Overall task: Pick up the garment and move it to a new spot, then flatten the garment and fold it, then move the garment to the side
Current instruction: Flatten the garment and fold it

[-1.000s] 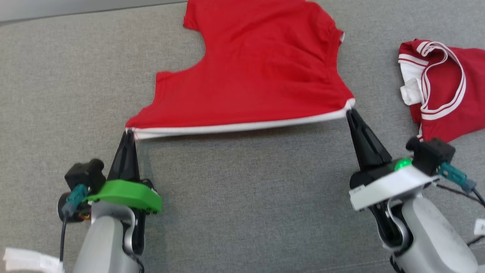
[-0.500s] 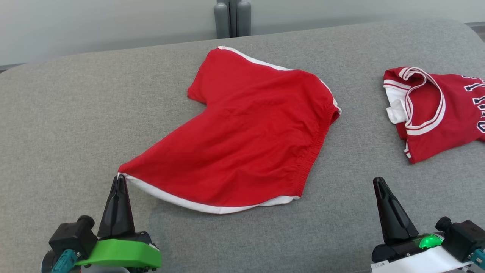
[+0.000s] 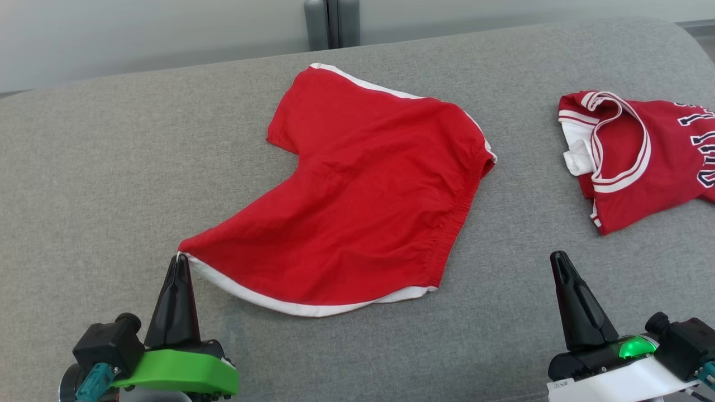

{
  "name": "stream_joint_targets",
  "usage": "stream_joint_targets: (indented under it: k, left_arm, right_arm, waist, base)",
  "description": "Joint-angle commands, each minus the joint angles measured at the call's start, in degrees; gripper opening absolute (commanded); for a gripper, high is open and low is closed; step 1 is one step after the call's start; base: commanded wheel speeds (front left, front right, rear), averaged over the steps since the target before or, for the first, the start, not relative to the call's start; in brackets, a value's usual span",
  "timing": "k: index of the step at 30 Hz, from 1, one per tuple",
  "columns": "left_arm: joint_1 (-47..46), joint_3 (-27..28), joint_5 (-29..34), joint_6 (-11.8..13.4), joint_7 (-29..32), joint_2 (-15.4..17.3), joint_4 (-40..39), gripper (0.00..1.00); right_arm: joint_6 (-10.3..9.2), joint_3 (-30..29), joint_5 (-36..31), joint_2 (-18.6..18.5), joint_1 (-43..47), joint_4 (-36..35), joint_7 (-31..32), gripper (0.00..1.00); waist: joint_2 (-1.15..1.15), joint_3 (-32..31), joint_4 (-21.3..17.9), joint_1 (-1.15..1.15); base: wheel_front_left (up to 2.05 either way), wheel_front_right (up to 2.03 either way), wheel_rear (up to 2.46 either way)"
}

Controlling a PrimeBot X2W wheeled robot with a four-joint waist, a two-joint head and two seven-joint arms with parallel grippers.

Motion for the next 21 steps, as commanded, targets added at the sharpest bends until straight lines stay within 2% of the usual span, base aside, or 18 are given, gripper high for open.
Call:
stream_joint_targets:
  k: [1,7,9,10,11,12,14,15,16,21]
  left_arm:
    - [-0.4,0.0,-0.2,0.2,0.0,0.5,0.0,0.0]
    - [-1.1,-0.1,-0.3,0.3,-0.2,0.8,0.0,0.0]
    - [-1.3,-0.2,0.0,0.2,0.1,1.2,0.3,0.0]
    - [-1.5,-0.2,0.1,0.2,0.2,1.2,0.4,0.0]
    - [-1.8,-0.3,0.2,0.2,0.1,1.2,0.5,0.0]
    - [-1.9,-0.5,0.2,0.0,0.4,1.4,0.9,0.37]
    - [-1.8,-0.6,-0.3,-0.1,0.9,1.4,2.0,0.56]
    - [-1.9,-0.5,-0.6,-0.1,0.8,1.4,2.6,0.72]
    - [-2.1,-0.5,-0.8,-0.3,0.7,1.4,3.3,0.99]
    - [-3.0,0.2,-1.2,-0.7,-1.7,1.5,8.1,1.0]
  right_arm:
    - [-0.04,-0.1,-0.6,-0.2,-0.7,-0.3,-0.3,0.0]
    - [-0.04,0.3,-0.9,-0.5,-1.1,0.0,-0.5,0.0]
    - [-0.04,0.2,-1.1,-0.5,-1.3,0.0,-0.6,0.38]
    - [-0.04,0.2,-1.2,-0.5,-1.4,0.0,-0.7,0.72]
    - [-0.04,0.1,-1.4,-0.5,-1.5,0.0,-0.7,1.0]
    - [-0.04,0.0,-1.4,-0.5,-1.7,0.0,-0.7,1.0]
    - [-0.04,-0.1,-1.6,-0.5,-2.1,0.1,-0.9,1.0]
    - [-0.04,-0.3,-1.6,-0.6,-2.2,0.2,-1.0,1.0]
    - [-0.04,-0.4,-1.6,-0.7,-2.2,0.3,-1.0,1.0]
    - [-0.04,-1.6,-2.0,-0.9,-3.0,1.3,-1.4,1.0]
  waist:
    - [0.0,0.1,0.1,0.0]
    - [0.0,0.5,0.0,0.0]
    - [0.0,0.9,0.0,0.0]
    - [0.0,1.0,0.0,0.0]
    - [0.0,1.2,0.1,0.0]
    - [0.0,1.5,0.1,0.0]
    - [0.0,1.9,0.2,0.0]
    - [0.0,2.1,0.3,0.0]
    - [0.0,2.3,0.3,0.0]
    - [0.0,3.0,0.7,0.0]
  base:
    - [0.0,0.0,0.0]
    - [0.0,0.0,0.0]
    - [0.0,0.0,0.0]
    - [0.0,0.0,0.0]
    - [0.0,0.0,0.0]
    - [0.0,0.0,0.0]
    - [0.0,0.0,0.0]
    - [0.0,0.0,0.0]
    - [0.0,0.0,0.0]
    - [0.0,0.0,0.0]
